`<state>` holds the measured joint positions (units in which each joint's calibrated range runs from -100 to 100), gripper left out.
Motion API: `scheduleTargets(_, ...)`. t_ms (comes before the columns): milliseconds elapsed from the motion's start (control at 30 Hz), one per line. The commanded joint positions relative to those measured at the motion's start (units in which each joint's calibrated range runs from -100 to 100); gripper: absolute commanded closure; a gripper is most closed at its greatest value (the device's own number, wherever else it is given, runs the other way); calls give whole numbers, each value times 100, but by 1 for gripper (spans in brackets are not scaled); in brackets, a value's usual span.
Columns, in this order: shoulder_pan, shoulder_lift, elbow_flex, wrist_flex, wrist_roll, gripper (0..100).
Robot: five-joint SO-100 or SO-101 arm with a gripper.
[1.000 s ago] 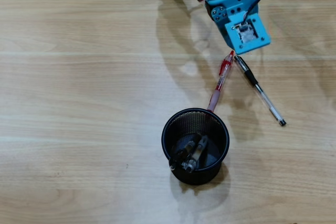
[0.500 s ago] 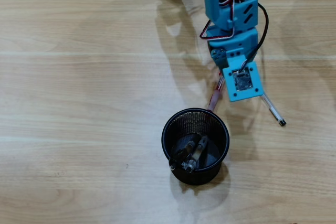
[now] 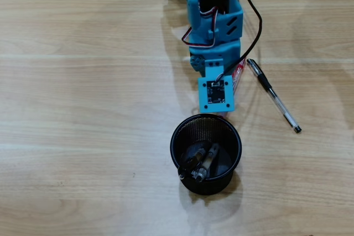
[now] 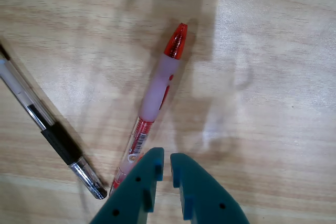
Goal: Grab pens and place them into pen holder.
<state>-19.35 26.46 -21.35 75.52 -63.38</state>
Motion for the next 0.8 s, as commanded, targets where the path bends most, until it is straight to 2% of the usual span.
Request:
scheduleTargets(0, -130, -38, -258, 29, -30, 98)
scheduleTargets(133, -303, -30, -258, 20, -147, 96)
scheduleTargets(333, -539, 29, -258, 20, -386, 81)
scheduleTargets(767, -593, 37, 57, -66, -528, 81)
